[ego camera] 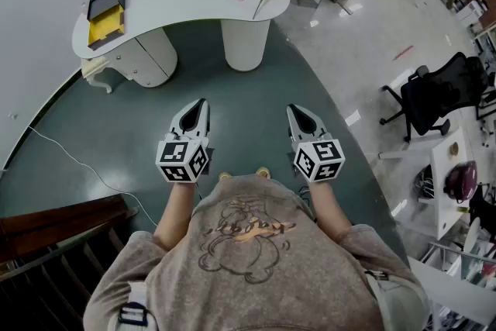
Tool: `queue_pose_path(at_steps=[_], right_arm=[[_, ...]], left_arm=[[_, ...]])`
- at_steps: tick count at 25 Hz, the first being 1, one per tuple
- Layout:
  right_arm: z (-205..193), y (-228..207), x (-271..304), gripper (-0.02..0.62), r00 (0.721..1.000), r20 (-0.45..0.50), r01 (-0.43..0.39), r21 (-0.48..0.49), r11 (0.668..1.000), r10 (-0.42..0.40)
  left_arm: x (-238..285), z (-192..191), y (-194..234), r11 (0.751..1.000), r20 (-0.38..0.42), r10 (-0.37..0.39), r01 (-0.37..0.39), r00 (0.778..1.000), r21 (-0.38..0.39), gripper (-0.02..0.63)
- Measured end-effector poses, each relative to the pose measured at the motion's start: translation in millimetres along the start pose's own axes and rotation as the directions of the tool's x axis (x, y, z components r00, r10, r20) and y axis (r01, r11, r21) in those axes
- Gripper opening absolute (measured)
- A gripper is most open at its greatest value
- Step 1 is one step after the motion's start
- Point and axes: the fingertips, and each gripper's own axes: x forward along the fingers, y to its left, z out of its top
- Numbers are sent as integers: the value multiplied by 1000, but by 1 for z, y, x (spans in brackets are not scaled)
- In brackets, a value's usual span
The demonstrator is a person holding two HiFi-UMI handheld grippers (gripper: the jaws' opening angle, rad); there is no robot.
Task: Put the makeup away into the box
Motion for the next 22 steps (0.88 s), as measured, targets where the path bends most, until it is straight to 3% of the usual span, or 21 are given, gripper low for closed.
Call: queue_pose_path(at_steps=[8, 15, 22], right_arm=[[-3, 14, 8, 3, 1000, 13, 16, 23, 1000, -16], [-18, 30, 12, 3, 999, 27, 38, 35, 999, -38], [-14, 21, 24, 3, 998, 30, 50, 45, 998, -51]], left_arm=[[-4, -2, 12, 1000, -12, -11, 11, 1000, 25, 21], [-3, -9, 21, 997, -19, -65, 65, 998, 39, 21], [11, -5, 26, 996, -31, -78, 80, 996, 49, 21]])
